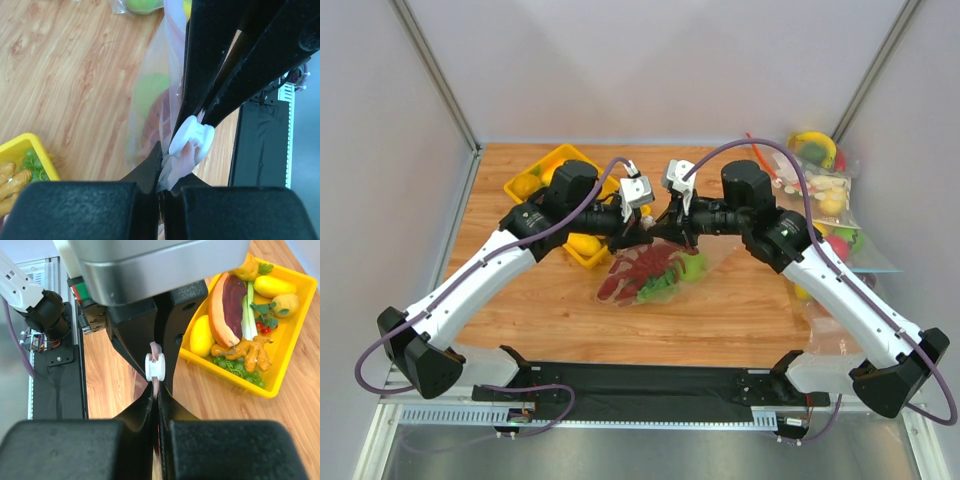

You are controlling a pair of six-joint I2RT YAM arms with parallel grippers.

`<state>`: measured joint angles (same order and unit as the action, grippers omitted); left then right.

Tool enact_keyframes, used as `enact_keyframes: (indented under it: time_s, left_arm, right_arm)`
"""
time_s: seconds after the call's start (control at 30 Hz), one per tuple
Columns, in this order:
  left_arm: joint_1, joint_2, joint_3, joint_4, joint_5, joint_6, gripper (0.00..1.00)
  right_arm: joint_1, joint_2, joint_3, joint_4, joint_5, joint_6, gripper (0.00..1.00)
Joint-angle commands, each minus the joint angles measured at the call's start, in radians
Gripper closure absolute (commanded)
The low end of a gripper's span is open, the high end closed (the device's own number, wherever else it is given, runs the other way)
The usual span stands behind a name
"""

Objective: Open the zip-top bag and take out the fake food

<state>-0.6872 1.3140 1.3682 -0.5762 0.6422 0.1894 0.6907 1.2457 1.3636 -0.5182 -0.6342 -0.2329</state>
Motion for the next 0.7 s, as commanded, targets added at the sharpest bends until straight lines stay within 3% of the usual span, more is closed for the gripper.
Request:
enact_keyframes:
  time_s: [0.0,0.03,0.07,0.17,0.27,0.43,0.67]
  left_arm:
    - [0.000,-0.033,0.049,0.058,0.014,0.027,1.00]
    - [0.000,-0.038,0.046,0.058,0.011,0.028,0.99]
    - [0.000,-0.044,0.036,0.058,-0.001,0.028,0.89]
    - [0.000,-0.074,0.003,0.064,-0.027,0.030,0.70]
    - [0.002,-0.102,-0.021,0.076,-0.023,0.027,0.61]
    - [0.002,-0.113,-0.032,0.088,0.007,0.021,0.57]
    - [0.002,-0.110,-0.038,0.093,0.008,0.024,0.60]
  right_arm:
    - [0.012,0.006,0.012,-0.034,0.057,-0.022,1.00]
    - [0.010,0.005,0.009,-0.032,0.063,-0.026,1.00]
    - [0.010,0.001,0.006,-0.032,0.068,-0.029,1.00]
    - [0.010,-0.003,0.006,-0.040,0.085,-0.040,1.00]
    - [0.010,-0.006,0.003,-0.037,0.080,-0.042,1.00]
    - [0.010,0.000,0.002,-0.036,0.070,-0.040,1.00]
    - [0.010,-0.017,-0.009,-0.039,0.062,-0.046,1.00]
